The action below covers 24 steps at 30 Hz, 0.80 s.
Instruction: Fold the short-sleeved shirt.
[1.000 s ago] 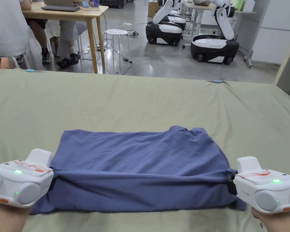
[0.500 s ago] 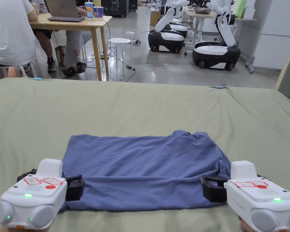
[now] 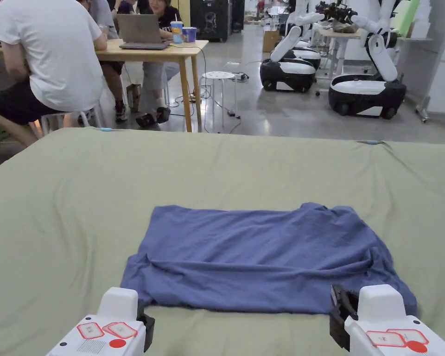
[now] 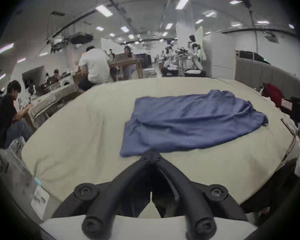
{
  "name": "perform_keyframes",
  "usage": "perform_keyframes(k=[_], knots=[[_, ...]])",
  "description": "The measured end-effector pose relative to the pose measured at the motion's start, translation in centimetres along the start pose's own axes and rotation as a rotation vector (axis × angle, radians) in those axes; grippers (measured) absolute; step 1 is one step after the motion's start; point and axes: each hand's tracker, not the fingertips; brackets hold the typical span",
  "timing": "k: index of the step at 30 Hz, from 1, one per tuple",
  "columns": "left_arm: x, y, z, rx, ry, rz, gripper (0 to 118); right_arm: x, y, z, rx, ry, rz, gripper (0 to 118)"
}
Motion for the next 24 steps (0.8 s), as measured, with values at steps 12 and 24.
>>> perform_keyframes(k=[12, 24], knots=[[-3.6, 1.9, -6.7, -0.078, 0.07, 0.024, 107, 0.6, -0.6, -1.1, -0.044, 0.016, 0.01, 0], [-1.5, 1.8, -14.5, -0.284, 0.018, -0.12, 72, 6.7, -0.4, -1.3, -0.086, -0.099, -0.034, 0]])
